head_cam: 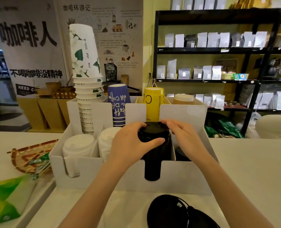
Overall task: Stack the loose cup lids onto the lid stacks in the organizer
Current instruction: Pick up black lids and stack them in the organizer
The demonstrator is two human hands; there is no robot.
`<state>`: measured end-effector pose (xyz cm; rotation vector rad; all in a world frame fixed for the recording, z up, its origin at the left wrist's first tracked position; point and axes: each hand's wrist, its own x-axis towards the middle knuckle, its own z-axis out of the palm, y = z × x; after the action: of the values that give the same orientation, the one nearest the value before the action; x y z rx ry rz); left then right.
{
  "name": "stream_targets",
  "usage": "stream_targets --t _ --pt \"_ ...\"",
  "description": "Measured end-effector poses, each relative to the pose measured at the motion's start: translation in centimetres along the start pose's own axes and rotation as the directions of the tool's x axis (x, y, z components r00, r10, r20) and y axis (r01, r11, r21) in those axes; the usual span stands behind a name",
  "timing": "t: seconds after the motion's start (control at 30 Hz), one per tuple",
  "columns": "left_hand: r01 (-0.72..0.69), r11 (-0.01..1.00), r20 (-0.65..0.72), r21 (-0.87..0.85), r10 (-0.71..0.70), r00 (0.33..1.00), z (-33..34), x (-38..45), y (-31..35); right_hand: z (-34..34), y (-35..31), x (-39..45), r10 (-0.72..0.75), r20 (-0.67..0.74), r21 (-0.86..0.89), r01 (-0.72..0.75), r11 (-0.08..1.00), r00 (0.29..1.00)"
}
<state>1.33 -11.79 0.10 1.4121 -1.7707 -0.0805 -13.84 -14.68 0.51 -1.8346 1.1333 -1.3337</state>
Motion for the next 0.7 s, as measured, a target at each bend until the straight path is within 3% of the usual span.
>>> stream_targets --t 0.3,0.7 --pt "-0.012 1.0 0.13 0.008 0.011 0.991 -0.7 0.4 0.0 -0.2 0.5 0.0 -0.012 -0.011 -0.041 0.012 0.999 1.0" --pt "-0.031 0.999 0.126 0.042 0.026 0.992 -0.5 0.4 -0.4 -0.6 -0.6 -1.4 -0.08 -0.003 -0.168 0.079 0.983 0.997"
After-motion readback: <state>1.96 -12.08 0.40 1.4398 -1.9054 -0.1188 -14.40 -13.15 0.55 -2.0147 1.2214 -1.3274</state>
